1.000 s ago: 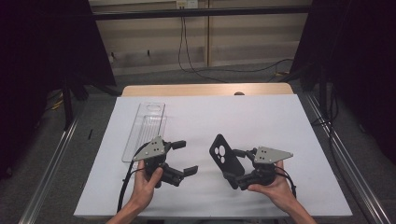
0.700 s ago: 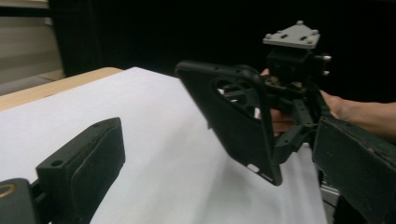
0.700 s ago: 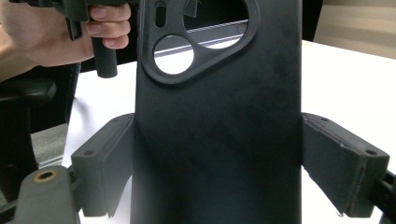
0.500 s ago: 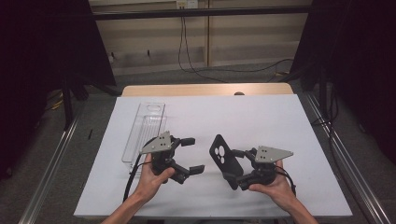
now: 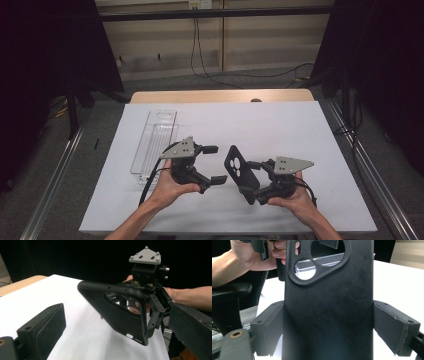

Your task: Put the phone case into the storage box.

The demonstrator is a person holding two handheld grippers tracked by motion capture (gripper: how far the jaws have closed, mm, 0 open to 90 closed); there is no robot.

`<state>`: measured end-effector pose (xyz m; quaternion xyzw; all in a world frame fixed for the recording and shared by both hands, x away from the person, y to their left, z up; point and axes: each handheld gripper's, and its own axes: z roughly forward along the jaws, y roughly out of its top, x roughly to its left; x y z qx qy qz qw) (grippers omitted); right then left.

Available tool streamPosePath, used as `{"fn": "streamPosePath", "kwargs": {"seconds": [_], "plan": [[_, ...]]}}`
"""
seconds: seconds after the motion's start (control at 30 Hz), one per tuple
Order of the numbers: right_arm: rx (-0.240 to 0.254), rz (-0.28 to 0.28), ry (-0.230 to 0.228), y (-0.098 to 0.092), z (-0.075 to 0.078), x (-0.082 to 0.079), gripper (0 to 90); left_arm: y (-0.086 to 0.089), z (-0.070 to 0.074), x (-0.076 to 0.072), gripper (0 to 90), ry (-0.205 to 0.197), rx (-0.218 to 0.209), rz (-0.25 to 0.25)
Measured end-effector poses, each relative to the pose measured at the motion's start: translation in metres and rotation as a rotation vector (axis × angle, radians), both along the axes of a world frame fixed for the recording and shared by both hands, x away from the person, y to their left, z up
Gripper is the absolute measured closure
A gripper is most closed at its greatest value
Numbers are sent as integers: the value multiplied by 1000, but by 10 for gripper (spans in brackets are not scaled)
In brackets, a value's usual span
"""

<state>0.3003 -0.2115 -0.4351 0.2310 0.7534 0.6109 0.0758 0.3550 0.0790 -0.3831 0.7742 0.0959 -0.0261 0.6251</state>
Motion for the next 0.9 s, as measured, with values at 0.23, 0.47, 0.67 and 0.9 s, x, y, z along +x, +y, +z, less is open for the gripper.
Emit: {"fn": "streamPosePath", "kwargs": {"seconds": [0.23, 0.47, 0.67, 0.9], "plan": [[8, 24, 4, 1, 0, -1, 143, -8, -6, 5, 13, 16, -24, -21], [17, 45, 9, 1, 0, -2, 142, -6, -7, 9, 22, 20, -43, -27], [26, 62, 9, 1, 1, -2, 141, -7, -7, 11, 24, 33, -56, -45], [23, 79, 3, 1, 1, -2, 141, -13, -8, 12, 16, 49, -65, -76]]}}
